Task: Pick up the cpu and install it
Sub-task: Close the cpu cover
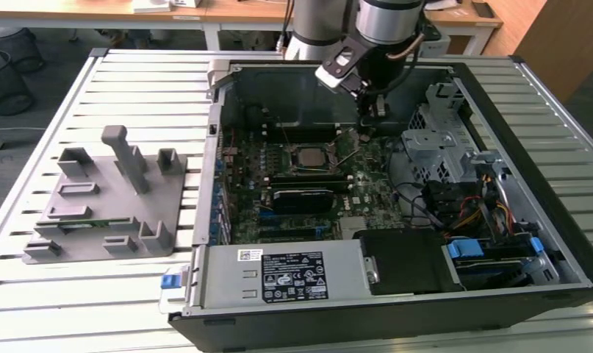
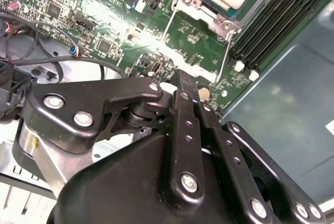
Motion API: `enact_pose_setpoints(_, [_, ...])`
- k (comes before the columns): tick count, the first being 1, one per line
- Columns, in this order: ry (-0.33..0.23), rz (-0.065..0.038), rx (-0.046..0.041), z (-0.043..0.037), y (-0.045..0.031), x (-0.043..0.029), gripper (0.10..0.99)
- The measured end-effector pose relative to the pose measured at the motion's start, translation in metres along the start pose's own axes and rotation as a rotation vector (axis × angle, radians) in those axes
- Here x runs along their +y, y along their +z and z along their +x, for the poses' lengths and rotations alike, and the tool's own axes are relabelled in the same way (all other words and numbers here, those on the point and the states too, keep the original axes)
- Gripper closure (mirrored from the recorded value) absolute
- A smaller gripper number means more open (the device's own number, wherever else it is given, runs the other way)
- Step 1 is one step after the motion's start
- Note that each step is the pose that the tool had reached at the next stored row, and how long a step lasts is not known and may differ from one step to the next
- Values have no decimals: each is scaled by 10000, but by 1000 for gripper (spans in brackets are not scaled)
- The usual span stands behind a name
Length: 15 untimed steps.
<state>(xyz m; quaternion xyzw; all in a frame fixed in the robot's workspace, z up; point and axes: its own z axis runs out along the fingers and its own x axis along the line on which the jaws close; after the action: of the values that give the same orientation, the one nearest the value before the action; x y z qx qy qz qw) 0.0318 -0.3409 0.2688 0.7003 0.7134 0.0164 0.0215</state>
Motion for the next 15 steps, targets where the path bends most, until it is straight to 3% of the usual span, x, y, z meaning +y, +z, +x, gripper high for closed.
enact_pose_setpoints(7, [-10,94,2,4,57,118,980])
enact_pose_setpoints(15, [-103,167,7,16,165,132,980])
